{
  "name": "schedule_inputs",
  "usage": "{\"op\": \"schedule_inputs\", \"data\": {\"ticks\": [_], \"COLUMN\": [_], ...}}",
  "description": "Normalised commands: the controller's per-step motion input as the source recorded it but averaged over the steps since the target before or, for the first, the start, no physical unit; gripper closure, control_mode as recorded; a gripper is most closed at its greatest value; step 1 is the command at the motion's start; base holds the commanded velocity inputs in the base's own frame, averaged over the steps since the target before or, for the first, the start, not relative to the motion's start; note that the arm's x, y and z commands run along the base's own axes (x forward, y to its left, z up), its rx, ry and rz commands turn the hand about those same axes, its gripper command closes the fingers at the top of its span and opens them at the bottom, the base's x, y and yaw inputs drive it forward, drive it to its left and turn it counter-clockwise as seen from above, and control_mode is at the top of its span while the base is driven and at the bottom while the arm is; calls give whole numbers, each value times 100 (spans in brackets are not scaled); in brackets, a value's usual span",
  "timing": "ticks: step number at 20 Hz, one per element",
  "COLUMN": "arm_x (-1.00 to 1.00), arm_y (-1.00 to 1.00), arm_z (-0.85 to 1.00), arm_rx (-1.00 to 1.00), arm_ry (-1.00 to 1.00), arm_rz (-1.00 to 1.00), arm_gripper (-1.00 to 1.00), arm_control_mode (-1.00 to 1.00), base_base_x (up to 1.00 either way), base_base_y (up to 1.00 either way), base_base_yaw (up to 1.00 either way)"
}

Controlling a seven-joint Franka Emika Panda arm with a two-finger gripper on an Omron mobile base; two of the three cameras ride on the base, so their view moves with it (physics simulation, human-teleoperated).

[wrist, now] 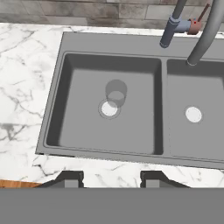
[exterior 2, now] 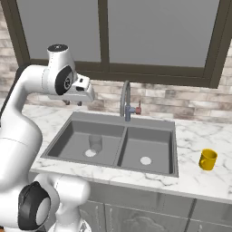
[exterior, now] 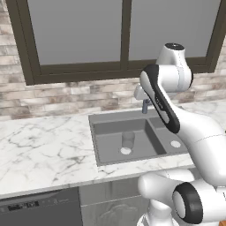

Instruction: Move any existing items from the left basin to the right basin for drying. Then move the mug from the counter to the left basin of the sink for washing.

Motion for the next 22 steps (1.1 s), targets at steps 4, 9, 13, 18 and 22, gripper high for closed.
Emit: {"op": "schedule_inputs", "data": {"ticks": [4,9,13,18,22], "arm_x": [0,0,0,0,0], "arm_y": [0,0,0,0,0], "arm_z": [0,0,0,0,0], "arm_rx": [0,0,0,0,0], "arm_ry": [0,0,0,0,0], "arm_rz": [0,0,0,0,0], "arm_gripper": [-100,-100,-100,-100,-100], "arm_control_mode": [100,100,100,100,100], "base_base_x": [0,0,0,0,0], "base_base_y": [0,0,0,0,0], "base_base_yaw": [0,0,0,0,0]}}
